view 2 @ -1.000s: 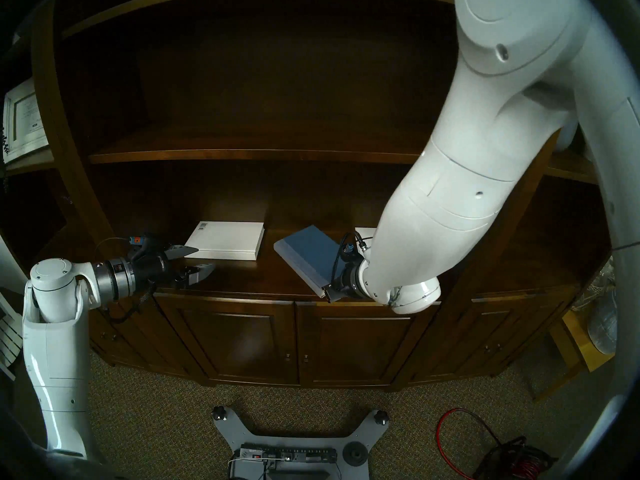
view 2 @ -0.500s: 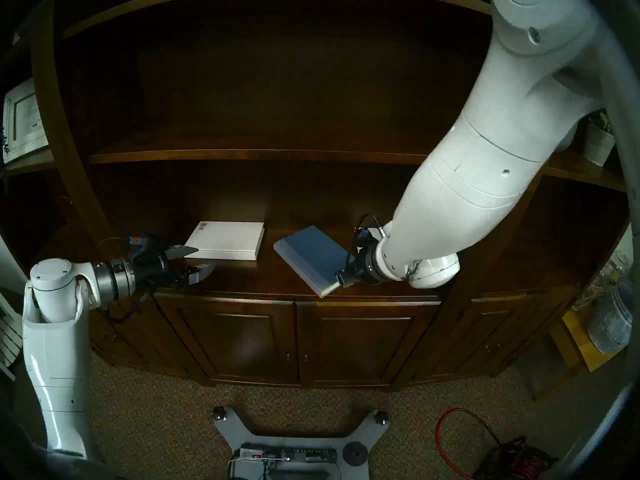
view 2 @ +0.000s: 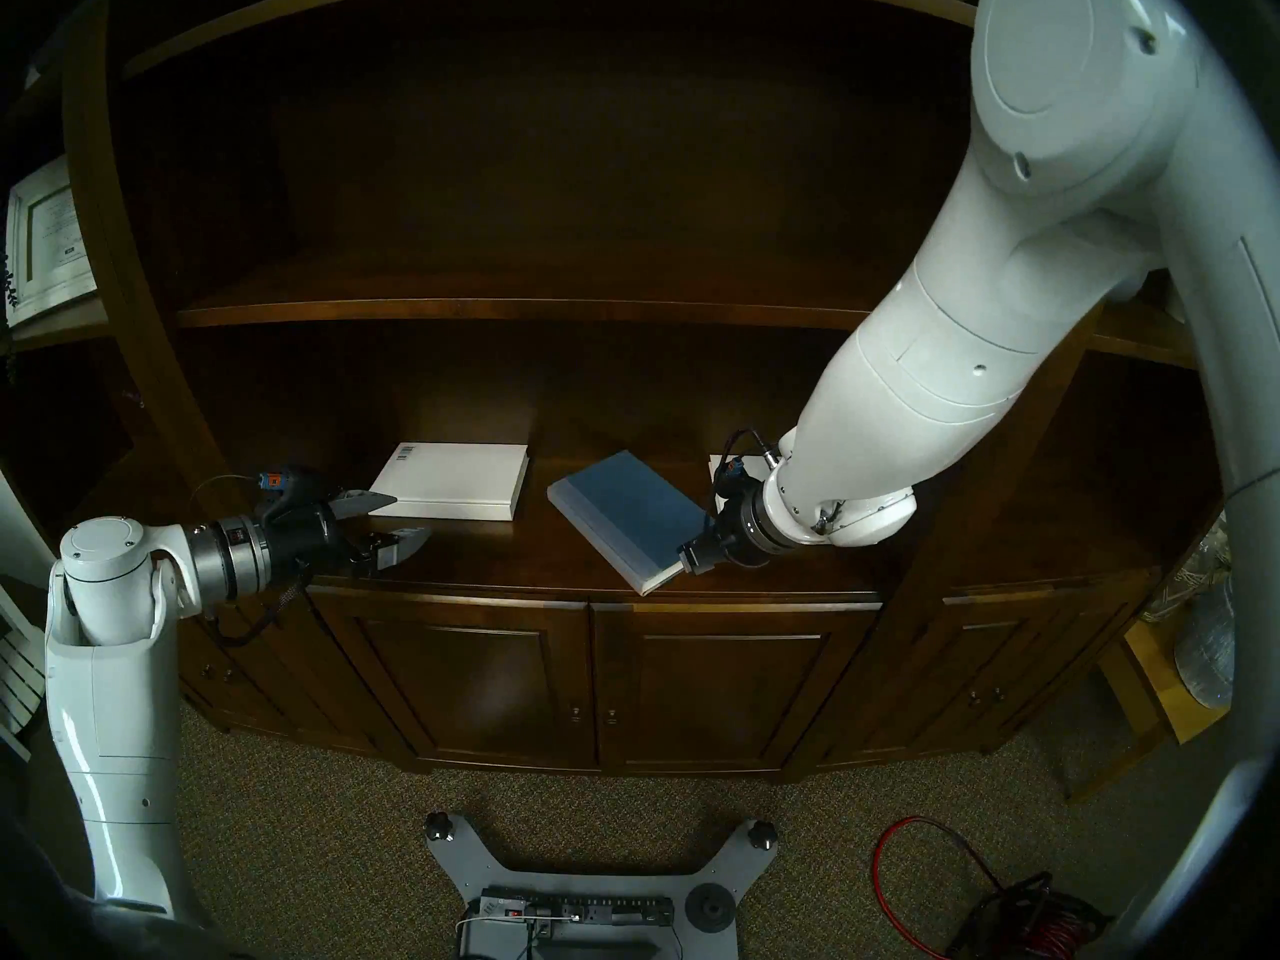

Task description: Close the books and align them horizontally on the shelf

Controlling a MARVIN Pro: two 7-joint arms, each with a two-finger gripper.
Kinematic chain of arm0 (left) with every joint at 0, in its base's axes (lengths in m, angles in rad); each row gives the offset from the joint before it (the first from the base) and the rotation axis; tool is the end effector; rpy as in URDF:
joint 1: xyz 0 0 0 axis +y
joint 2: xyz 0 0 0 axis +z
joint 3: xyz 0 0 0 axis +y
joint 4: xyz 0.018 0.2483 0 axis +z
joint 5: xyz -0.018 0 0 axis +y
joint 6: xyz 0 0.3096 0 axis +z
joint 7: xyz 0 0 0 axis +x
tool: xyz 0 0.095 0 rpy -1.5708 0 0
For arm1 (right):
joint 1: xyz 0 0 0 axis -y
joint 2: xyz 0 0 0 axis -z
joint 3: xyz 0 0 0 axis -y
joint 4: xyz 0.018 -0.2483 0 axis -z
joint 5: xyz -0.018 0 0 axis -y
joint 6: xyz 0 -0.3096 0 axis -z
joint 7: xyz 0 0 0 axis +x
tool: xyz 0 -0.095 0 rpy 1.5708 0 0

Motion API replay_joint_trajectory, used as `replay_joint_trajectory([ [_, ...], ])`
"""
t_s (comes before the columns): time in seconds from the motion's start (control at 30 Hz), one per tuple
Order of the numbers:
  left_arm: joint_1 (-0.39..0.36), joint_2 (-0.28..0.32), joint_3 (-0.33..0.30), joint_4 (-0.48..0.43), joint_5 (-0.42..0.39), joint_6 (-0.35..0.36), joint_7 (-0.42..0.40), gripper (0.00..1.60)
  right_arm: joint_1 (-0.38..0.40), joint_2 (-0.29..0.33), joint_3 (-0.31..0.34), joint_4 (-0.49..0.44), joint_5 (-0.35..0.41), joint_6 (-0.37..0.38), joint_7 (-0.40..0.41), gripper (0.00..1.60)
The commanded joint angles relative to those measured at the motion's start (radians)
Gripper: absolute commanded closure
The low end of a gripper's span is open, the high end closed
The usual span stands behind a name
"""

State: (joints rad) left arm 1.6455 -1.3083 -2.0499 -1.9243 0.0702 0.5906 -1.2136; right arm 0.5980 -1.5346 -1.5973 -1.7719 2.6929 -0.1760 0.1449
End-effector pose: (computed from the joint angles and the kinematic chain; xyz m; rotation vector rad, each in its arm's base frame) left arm 0.3384 0.1250 -0.1699 2.1868 -0.7300 1.4745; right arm 0.3959 0.0014 -0.2358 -2.8852 -0.6744 -0.7959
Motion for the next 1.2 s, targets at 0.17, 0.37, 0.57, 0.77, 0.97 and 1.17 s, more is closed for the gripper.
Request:
replay_joint_trajectory([
  [0.17,-0.027,-0.003,-0.003,-0.02,-0.009,0.0,0.003,0.0,-0.1,0.003,0.008,0.154,-0.044,0.029,0.081,0.0],
  [0.37,-0.026,-0.003,-0.002,-0.02,-0.009,0.0,0.003,0.0,-0.129,0.0,0.014,0.215,-0.068,0.016,0.101,0.0],
  [0.57,-0.026,-0.002,-0.002,-0.02,-0.009,0.0,0.003,0.0,-0.152,-0.014,0.02,0.275,-0.086,0.01,0.104,0.0],
  [0.77,-0.026,-0.002,-0.002,-0.019,-0.009,0.0,0.003,0.0,-0.172,-0.04,0.023,0.32,-0.099,0.002,0.085,0.0],
  [0.97,-0.026,-0.002,-0.002,-0.019,-0.009,0.0,0.003,0.0,-0.187,-0.057,0.031,0.346,-0.112,-0.017,0.07,0.0],
  [1.17,-0.026,-0.003,-0.003,-0.02,-0.009,0.0,0.003,0.0,-0.19,-0.076,0.027,0.334,-0.113,-0.042,0.008,0.0],
])
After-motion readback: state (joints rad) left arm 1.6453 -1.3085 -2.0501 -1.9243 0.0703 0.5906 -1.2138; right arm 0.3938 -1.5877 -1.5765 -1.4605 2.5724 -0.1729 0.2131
